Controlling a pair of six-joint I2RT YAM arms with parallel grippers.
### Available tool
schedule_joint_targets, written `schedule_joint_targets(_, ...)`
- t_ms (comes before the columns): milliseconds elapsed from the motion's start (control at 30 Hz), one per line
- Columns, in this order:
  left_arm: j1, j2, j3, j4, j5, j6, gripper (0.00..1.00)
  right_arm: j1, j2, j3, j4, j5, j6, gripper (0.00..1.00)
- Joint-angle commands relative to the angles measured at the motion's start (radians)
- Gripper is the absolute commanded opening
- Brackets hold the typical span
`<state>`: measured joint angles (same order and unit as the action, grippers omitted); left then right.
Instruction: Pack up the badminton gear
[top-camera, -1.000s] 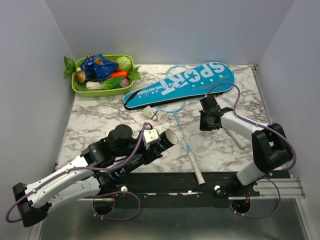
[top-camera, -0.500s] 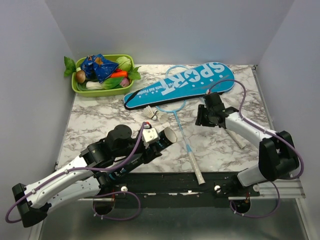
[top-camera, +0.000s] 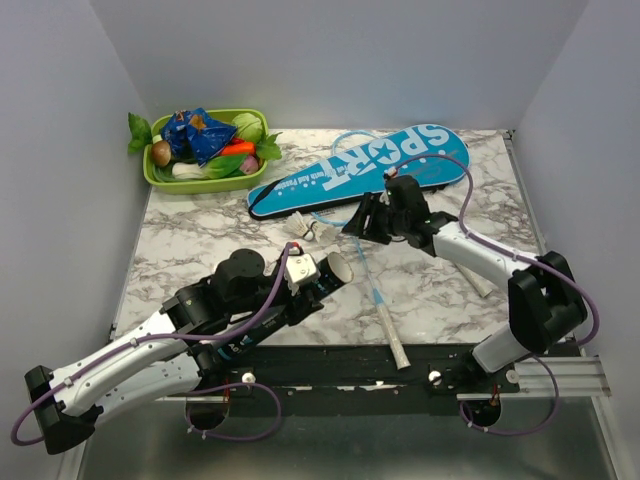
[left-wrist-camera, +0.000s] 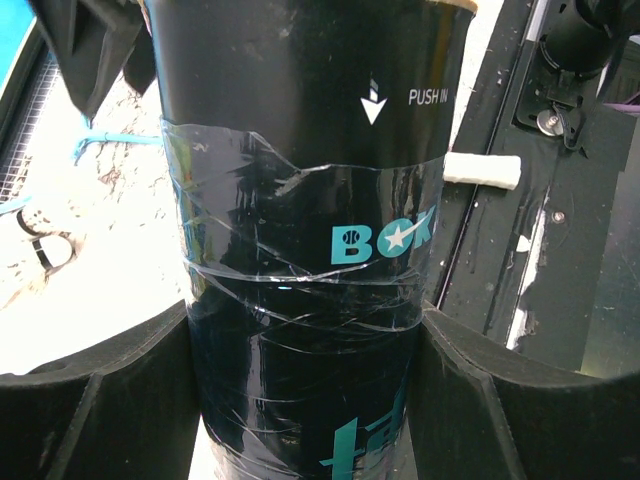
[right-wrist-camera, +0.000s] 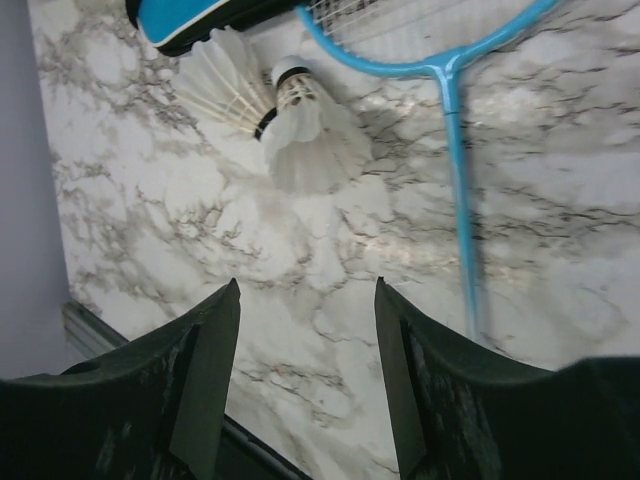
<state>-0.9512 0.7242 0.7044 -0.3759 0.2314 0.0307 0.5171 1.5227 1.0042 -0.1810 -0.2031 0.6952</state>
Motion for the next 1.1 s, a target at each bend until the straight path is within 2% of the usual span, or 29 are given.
schedule_joint_targets(0,-0.006,-0.009,0.004,0.002,-0.044,-0.026,0.00,0.067,0.085,0.033,0.136,0.027,0.196,0.65)
schedule_joint_targets(133,-0.006,-0.028,0.001,0.005,-0.061,-0.026,0.00,0.099,0.131,0.027,0.231,0.076,0.337,0.68)
schedule_joint_targets(333,-0.006,-0.040,0.004,0.000,-0.066,-0.028,0.00,0.126,0.186,0.045,0.271,0.154,0.437,0.69)
schedule_joint_targets(900,-0.006,-0.088,0.001,0.002,-0.083,-0.028,0.00,0.129,0.378,0.165,0.272,0.195,0.549,0.66)
schedule_joint_targets(1067,-0.006,-0.085,0.001,0.002,-0.083,-0.026,0.00,0.129,0.433,0.195,0.279,0.192,0.575,0.62)
